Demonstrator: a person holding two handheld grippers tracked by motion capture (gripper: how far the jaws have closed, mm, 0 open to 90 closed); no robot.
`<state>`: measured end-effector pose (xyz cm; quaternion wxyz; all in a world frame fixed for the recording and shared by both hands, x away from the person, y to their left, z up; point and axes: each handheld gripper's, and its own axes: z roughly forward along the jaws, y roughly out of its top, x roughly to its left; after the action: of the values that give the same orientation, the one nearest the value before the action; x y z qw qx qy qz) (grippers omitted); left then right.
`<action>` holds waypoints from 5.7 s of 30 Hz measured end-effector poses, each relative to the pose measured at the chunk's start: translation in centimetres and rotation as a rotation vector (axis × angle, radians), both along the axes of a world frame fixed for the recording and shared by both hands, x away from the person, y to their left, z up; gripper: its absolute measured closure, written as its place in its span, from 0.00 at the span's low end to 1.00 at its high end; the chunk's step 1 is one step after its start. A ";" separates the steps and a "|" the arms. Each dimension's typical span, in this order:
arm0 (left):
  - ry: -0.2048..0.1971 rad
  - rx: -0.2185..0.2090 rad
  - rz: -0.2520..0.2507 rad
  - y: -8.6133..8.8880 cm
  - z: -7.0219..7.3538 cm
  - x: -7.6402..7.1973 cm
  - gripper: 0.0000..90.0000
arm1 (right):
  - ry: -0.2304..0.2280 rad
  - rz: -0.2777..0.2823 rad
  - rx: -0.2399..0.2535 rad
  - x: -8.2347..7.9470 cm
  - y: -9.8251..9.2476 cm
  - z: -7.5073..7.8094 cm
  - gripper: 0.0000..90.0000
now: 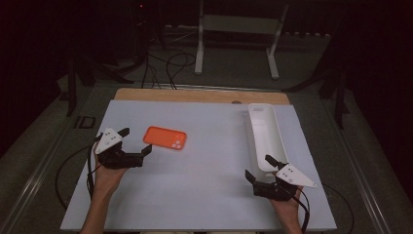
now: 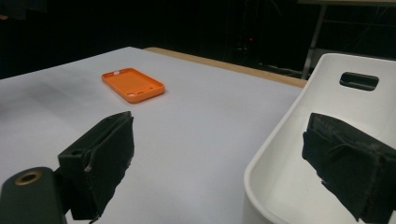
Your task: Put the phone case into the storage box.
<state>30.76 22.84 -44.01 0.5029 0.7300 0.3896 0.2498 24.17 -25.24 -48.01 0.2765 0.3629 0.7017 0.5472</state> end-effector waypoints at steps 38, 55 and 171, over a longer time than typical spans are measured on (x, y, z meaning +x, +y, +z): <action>0.078 0.051 0.088 -0.1 -2.5 4.3 0.01 | 0.003 -0.005 0.004 -0.1 -0.1 -0.1 0.10; 0.132 0.095 0.108 -0.7 -3.4 5.6 0.12 | -0.001 -0.006 0.006 -0.1 -0.1 0.0 0.10; 0.420 0.357 0.038 -1.3 -7.2 7.2 1.00 | -0.009 -0.024 0.013 -0.4 -0.5 0.1 0.10</action>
<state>38.00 21.53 -51.20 0.2698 0.8353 0.4489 0.1671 23.79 -25.70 -47.91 0.2836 0.3706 0.6926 0.5500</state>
